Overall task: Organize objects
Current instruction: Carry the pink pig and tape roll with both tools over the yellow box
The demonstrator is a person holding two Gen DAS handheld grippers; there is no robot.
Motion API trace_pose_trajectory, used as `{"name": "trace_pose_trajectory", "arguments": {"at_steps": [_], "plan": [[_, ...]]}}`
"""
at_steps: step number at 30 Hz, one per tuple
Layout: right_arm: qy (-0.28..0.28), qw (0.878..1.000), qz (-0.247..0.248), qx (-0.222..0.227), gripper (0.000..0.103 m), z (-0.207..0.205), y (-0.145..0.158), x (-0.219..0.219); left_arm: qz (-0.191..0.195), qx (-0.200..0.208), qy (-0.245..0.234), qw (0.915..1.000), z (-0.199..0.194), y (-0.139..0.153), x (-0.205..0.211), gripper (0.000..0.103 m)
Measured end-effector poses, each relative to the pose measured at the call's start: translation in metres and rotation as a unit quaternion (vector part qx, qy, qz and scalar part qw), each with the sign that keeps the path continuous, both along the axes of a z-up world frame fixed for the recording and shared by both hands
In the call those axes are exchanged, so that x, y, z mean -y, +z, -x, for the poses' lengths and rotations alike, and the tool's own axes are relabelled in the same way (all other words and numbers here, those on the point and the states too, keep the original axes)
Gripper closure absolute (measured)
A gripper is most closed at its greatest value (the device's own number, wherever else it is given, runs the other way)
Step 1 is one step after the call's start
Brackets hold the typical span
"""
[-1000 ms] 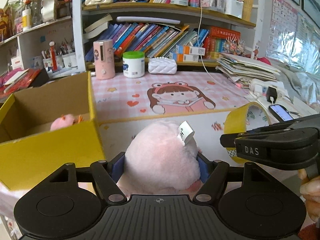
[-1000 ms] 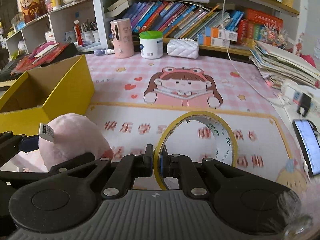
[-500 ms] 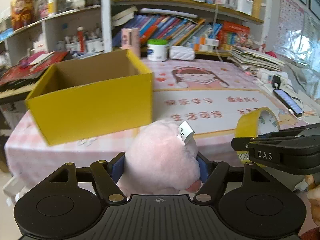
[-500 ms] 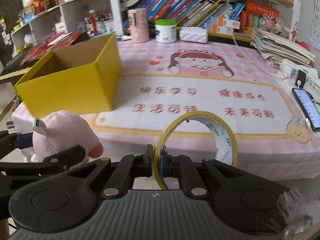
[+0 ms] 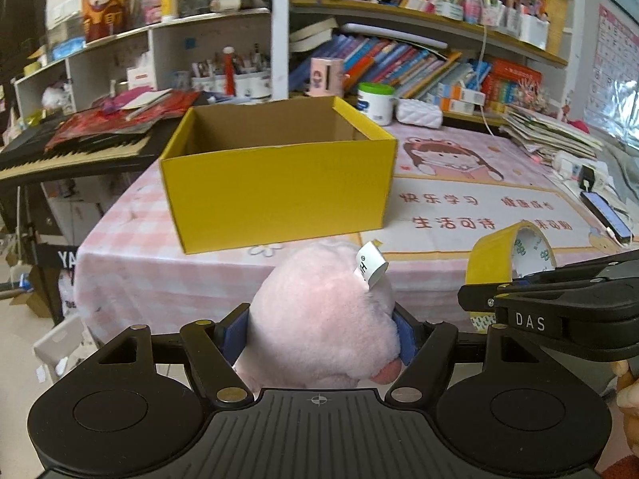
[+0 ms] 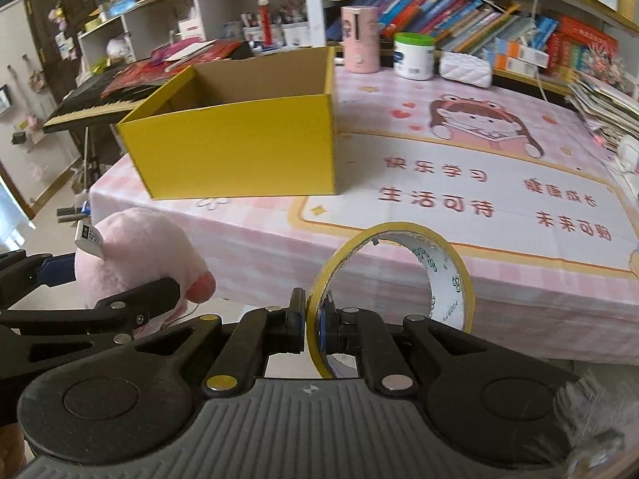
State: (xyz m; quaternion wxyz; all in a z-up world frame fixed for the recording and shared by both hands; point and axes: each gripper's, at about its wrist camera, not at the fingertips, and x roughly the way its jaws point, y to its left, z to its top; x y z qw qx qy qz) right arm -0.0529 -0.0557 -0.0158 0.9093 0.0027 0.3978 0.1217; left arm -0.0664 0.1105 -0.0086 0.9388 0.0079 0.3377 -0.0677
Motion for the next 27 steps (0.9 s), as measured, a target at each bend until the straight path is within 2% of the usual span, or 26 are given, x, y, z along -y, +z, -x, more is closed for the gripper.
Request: {"name": "trace_pose_trajectory", "arguments": {"at_steps": [7,12,16,21,27], "plan": [[0.038,0.999,0.003,0.007,0.096,-0.005,0.005,-0.027,0.002,0.015,0.039,0.9991,0.000,0.007,-0.025,0.032],[0.069,0.997,0.002,0.032,0.096,-0.009,0.013,-0.044,0.003,0.030,0.074,0.9968,-0.008,0.013,-0.042,0.032],[0.083,0.993,-0.002,0.084,0.096,-0.021,0.030,-0.053,-0.002,0.077,0.084,0.9935,-0.017,0.031,-0.046,0.032],[0.094,0.982,-0.010,0.166,0.096,-0.053,0.063,-0.061,-0.018,0.142,0.092,0.9855,-0.041,0.056,-0.047,0.032],[0.120,0.970,-0.010,0.212,0.096,-0.108,0.087,-0.069,-0.033,0.157,0.101,0.9818,-0.090,0.064,-0.045,0.032]]}}
